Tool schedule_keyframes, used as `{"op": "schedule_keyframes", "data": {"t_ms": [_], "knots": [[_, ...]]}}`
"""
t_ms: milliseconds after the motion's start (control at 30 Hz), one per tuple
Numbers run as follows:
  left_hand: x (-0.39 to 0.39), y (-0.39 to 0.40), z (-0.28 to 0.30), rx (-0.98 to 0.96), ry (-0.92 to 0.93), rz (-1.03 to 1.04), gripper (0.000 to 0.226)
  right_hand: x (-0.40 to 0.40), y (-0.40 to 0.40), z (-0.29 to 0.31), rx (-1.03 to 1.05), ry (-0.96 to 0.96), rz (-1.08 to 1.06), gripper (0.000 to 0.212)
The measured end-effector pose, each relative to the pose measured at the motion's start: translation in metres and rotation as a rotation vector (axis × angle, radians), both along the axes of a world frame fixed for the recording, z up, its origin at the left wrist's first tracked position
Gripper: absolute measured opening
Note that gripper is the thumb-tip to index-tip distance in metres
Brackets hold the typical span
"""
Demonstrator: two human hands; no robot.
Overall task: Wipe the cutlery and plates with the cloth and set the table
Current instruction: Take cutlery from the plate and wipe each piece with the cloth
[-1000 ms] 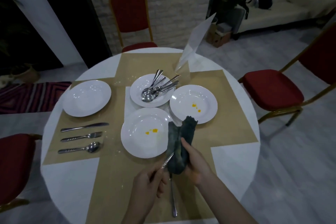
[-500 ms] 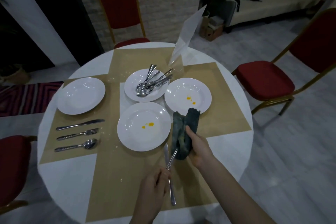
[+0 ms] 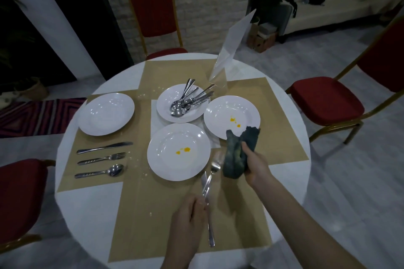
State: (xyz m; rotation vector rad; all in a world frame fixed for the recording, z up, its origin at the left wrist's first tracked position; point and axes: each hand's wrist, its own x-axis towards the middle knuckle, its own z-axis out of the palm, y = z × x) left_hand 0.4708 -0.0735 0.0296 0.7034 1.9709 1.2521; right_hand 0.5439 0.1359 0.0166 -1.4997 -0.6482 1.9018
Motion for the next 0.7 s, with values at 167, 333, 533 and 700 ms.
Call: {"op": "schedule_keyframes", "data": {"t_ms": [167, 333, 533, 700], "knots": [[-0.015, 0.014, 0.002, 0.027, 0.014, 0.05, 0.028, 0.005, -0.027, 0.001, -0.007, 0.131, 0.179, 0.028], [-0.005, 0.031, 0.002, -0.025, 0.17, -0.031, 0.031, -0.012, -0.068, 0.011, -0.052, 0.278, 0.348, 0.034], [0.012, 0.029, 0.006, -0.064, 0.158, -0.097, 0.028, -0.01, -0.039, 0.0, 0.011, -0.04, 0.163, 0.028], [0.017, 0.023, 0.01, -0.015, 0.092, -0.006, 0.03, 0.015, 0.006, 0.004, 0.025, -0.065, 0.076, 0.034]]}}
